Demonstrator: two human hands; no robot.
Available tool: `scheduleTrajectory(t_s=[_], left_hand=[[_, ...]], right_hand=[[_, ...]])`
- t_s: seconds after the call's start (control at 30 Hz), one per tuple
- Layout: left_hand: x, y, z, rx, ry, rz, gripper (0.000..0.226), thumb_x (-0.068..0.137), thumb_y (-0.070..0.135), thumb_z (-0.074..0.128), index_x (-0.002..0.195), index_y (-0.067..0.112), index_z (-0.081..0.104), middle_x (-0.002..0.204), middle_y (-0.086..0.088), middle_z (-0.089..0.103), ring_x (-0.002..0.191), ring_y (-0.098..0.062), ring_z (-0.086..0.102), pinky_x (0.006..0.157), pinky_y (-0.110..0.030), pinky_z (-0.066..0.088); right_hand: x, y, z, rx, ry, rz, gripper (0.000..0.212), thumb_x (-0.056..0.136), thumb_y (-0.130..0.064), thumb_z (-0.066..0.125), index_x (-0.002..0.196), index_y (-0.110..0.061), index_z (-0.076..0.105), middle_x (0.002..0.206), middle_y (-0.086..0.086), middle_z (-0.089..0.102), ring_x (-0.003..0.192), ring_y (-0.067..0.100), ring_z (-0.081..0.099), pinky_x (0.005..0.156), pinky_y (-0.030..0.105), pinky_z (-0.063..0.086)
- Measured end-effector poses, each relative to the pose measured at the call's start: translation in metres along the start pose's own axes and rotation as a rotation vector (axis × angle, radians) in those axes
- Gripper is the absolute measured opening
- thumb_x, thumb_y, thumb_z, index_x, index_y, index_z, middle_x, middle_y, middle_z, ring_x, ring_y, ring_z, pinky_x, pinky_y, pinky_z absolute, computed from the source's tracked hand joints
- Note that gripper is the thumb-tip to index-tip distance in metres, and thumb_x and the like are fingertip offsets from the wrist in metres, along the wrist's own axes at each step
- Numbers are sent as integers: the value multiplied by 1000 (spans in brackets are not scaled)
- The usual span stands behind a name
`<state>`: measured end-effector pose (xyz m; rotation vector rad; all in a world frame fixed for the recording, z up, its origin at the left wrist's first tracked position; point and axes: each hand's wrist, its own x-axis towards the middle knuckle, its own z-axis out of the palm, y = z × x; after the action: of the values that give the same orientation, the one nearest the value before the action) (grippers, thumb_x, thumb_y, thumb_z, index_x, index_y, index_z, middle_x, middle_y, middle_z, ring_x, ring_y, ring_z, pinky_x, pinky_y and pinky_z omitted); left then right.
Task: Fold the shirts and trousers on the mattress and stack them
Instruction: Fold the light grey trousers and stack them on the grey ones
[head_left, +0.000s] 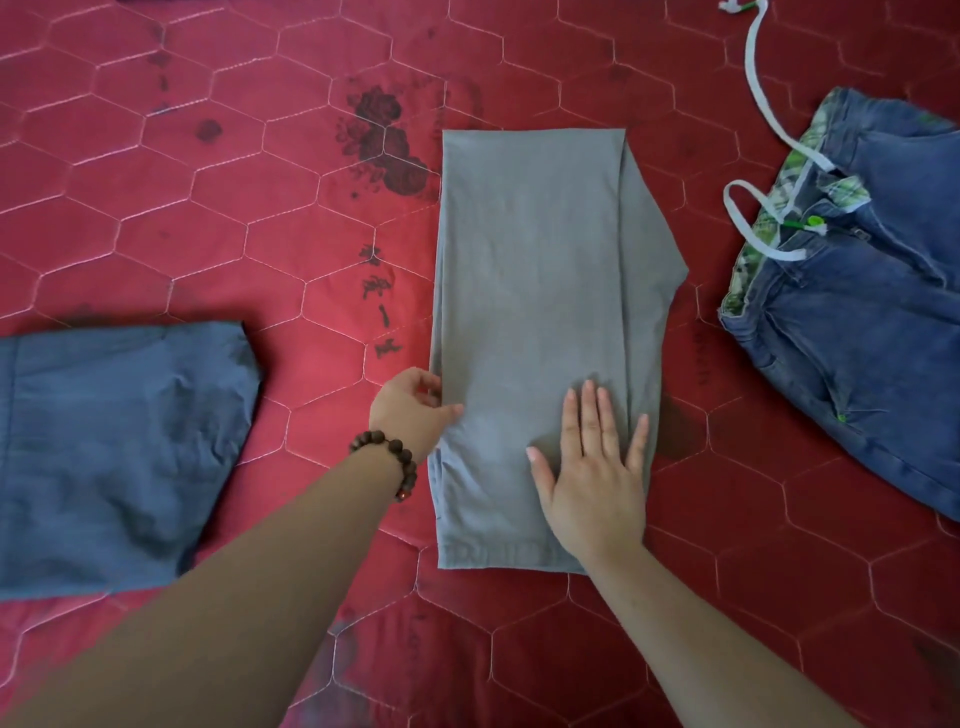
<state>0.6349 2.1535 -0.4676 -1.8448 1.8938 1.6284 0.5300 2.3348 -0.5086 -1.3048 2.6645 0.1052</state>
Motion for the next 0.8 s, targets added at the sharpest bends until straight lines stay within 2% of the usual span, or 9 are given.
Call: scheduleTrajectory(t_s=[0.1,0.2,0.27,0.4,0.53,0.6,0.67,0.73,0.8], left_hand=[[-24,-15,5,350,147,169,41,82,7,66,119,15,49,104,-8,59,93,-24,60,76,-34,53],[-40,-27,20,683,238,614,54,80,6,64,132,6,48,137,-20,44,125,-38,43,103,-48,40],[-44,-32,36,761,136,807,56,87,14,58,139,3,43,149,-22,34,140,-37,30,115,-48,26],[-42,-54,61,1038,-12,792,59,100,38,14,150,13,-3,161,-3,-2,146,-18,-13,120,-44,-5],[-30,-62,44,1048,-25,856,57,99,45,12,153,26,6,160,8,2,147,-15,-8,119,-50,-3],[-16,-61,25,1058,-62,948,54,100,35,19,153,28,12,159,8,7,148,-16,-4,119,-48,-4],[-1,-55,5,1084,-82,1013,61,93,19,28,152,26,13,159,4,11,147,-18,0,119,-44,-7],[12,-49,-13,1154,-68,1078,71,84,9,31,151,23,12,157,0,13,147,-23,4,119,-44,-3],[22,-45,-25,1252,-67,1147,78,80,0,30,152,22,8,158,-2,9,147,-26,1,119,-46,0]], right_hand=[[-12,4,-1,-10,21,-41,69,99,-52,27,152,-9,19,160,10,16,149,21,8,118,58,4],[-15,10,-2,-35,29,-203,61,100,-44,26,152,-12,22,160,5,17,149,19,9,117,58,7],[-9,6,-6,-41,19,-312,58,101,-39,27,152,-12,24,160,4,17,149,18,9,118,56,10],[-2,8,-7,-16,-33,-359,58,100,-45,26,151,-18,26,159,1,19,148,17,11,117,57,10],[1,44,-12,5,-50,-257,56,99,-49,25,151,-29,22,160,-3,18,148,15,9,116,61,4],[8,63,-18,-6,-65,-327,53,100,-46,23,150,-30,23,159,-4,19,148,17,9,115,63,8],[19,87,-25,-29,-5,-393,50,100,-30,39,149,-27,29,158,-1,25,147,21,15,114,63,13],[31,113,-32,-87,44,-438,74,85,-5,59,150,-22,29,157,4,27,147,24,18,115,61,13],[38,134,-37,-199,45,-500,92,73,5,63,152,-21,24,158,6,23,147,24,17,116,60,10]])
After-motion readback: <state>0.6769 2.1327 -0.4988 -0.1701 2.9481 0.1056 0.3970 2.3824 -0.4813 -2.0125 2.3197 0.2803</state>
